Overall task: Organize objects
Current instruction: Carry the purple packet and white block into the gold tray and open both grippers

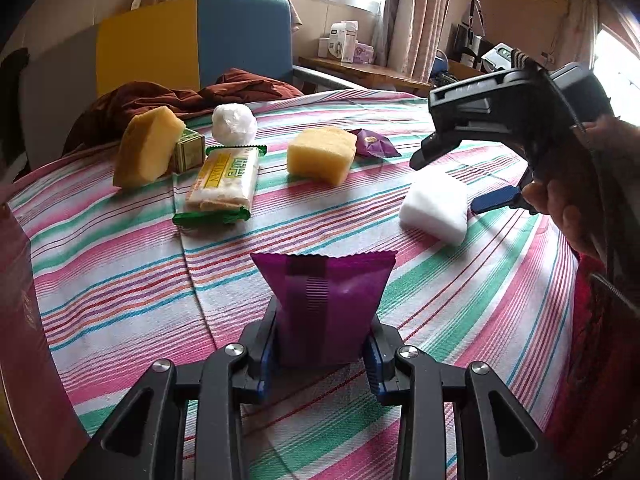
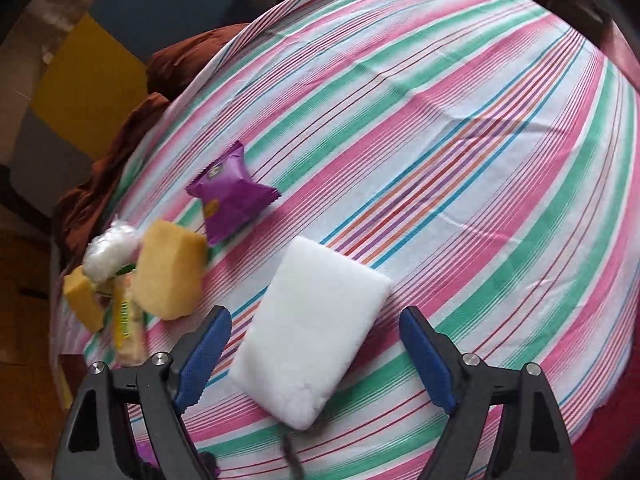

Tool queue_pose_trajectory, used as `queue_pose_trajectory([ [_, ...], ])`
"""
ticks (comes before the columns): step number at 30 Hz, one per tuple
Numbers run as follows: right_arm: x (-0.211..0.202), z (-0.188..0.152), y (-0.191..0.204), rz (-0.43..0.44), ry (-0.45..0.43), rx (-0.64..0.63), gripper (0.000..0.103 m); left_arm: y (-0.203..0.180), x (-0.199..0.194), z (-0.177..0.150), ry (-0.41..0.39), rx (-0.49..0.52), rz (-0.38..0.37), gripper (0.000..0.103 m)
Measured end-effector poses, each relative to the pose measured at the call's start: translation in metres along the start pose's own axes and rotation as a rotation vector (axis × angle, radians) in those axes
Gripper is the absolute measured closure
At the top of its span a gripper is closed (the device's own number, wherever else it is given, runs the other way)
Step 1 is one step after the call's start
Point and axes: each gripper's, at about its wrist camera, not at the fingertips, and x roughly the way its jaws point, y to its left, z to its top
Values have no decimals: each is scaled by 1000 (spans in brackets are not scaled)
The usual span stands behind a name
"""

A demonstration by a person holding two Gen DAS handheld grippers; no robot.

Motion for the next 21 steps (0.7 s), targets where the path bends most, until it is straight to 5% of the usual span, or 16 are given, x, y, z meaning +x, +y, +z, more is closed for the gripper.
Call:
queue_pose_trajectory([
  [8, 14, 3, 30, -122, -2, -112, 15, -1, 1, 0, -1, -5, -5, 66],
  [11, 13, 3, 31, -186, -14, -146, 39, -3, -3, -2, -2, -6, -6, 66],
  [16, -2, -1, 38, -39, -43, -190, 41, -3, -3, -2, -3, -3, -2, 66],
  [21, -11, -12, 60, 8, -86, -323, 41, -5, -8, -2, 0, 0, 9, 69],
])
